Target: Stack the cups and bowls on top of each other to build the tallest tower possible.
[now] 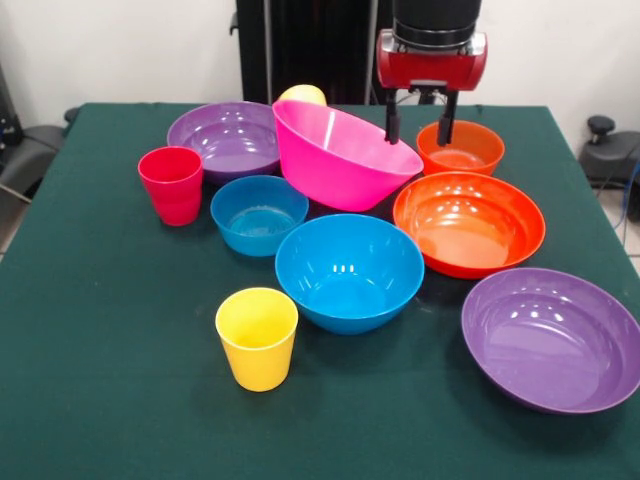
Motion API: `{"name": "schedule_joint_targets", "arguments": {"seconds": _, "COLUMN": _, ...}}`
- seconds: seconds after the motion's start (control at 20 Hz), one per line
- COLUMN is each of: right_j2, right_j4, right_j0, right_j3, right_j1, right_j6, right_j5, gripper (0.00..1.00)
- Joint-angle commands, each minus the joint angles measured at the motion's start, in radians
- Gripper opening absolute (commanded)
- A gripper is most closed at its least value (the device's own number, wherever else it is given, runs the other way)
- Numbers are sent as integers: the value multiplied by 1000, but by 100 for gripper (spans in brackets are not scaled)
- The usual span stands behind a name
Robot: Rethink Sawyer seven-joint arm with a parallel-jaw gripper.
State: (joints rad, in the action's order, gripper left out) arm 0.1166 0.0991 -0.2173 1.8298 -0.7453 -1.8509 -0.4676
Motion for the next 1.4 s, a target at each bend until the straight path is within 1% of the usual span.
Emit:
{"name": "schedule_joint_targets", "arguments": {"seconds": 0.05, "right_j2": 2, "right_j4": 6, "right_j0": 0, "right_j3": 71, "right_j1": 52, "right_j6": -137, "right_j5": 51, "gripper": 100}}
{"name": "schedule_joint_targets", "arguments": {"seconds": 0.35, "right_j2": -4, "right_j4": 22, "right_j0": -18, "right_j3": 93, "right_j1": 71, "right_j6": -125, "right_j5": 91, "gripper": 100}}
{"name": "schedule_joint_targets", "arguments": {"seconds": 0.65, "right_j2": 5, "right_j4": 38, "right_j0": -44, "right_j3": 100, "right_j1": 130, "right_j6": -113, "right_j5": 165, "gripper": 100}}
{"name": "schedule_joint_targets", "arguments": {"seconds": 0.85, "right_j2": -4, "right_j4": 43, "right_j0": -40, "right_j3": 97, "right_j1": 157, "right_j6": -121, "right_j5": 216, "gripper": 100}}
{"name": "schedule_joint_targets", "arguments": {"seconds": 1.0, "right_j2": -9, "right_j4": 45, "right_j0": -38, "right_j3": 85, "right_j1": 171, "right_j6": -112, "right_j5": 236, "gripper": 100}}
{"name": "schedule_joint_targets", "arguments": {"seconds": 1.2, "right_j2": -20, "right_j4": 45, "right_j0": -26, "right_j3": 71, "right_j1": 164, "right_j6": -96, "right_j5": 235, "gripper": 100}}
{"name": "schedule_joint_targets", "arguments": {"seconds": 1.4, "right_j2": -30, "right_j4": 52, "right_j0": -18, "right_j3": 81, "right_j1": 145, "right_j6": -92, "right_j5": 250, "gripper": 100}}
